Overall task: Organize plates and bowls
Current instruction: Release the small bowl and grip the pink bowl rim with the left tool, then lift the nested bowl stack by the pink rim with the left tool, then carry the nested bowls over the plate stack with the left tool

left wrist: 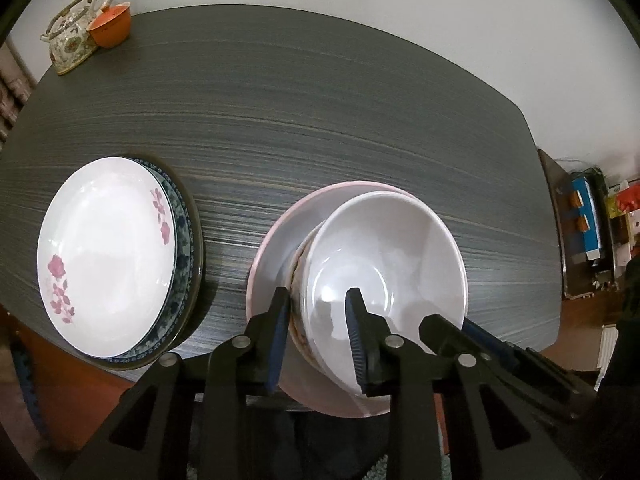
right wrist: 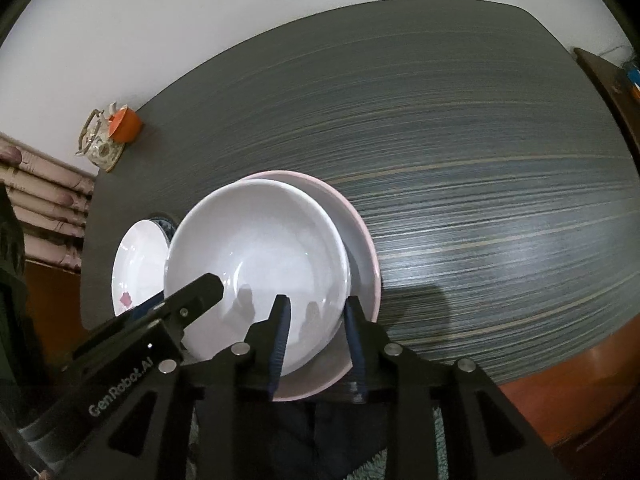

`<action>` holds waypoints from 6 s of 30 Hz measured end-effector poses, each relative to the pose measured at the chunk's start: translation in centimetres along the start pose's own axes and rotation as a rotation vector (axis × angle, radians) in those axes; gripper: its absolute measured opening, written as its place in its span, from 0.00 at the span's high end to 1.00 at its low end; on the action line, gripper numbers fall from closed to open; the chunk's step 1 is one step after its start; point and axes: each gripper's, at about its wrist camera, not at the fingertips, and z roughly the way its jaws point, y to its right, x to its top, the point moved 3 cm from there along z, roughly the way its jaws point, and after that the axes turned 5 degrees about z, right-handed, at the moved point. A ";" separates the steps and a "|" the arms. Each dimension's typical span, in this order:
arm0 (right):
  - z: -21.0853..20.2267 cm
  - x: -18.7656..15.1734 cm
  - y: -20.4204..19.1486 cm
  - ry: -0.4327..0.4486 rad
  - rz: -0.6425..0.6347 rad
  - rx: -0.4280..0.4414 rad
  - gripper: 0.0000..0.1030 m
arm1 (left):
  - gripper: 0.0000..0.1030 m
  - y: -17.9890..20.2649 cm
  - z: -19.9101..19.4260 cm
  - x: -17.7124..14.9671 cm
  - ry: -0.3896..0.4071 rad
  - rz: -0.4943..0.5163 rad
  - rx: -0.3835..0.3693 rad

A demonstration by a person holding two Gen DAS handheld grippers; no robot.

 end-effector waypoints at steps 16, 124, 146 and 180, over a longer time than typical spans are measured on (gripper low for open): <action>-3.9 0.5 5.6 0.082 0.114 0.090 0.67 | 0.61 -4.0 -3.6 -1.0 0.110 -0.092 -0.054; 3.1 1.7 3.7 0.064 0.109 0.054 0.90 | 0.94 -3.4 4.2 0.8 -0.049 -0.115 -0.109; 3.1 1.2 3.4 0.074 0.122 0.045 0.90 | 0.94 -2.2 3.4 0.5 0.000 -0.082 -0.060; 1.1 2.2 -0.6 0.111 0.048 0.054 0.90 | 0.94 -3.2 0.7 0.2 0.074 -0.123 -0.048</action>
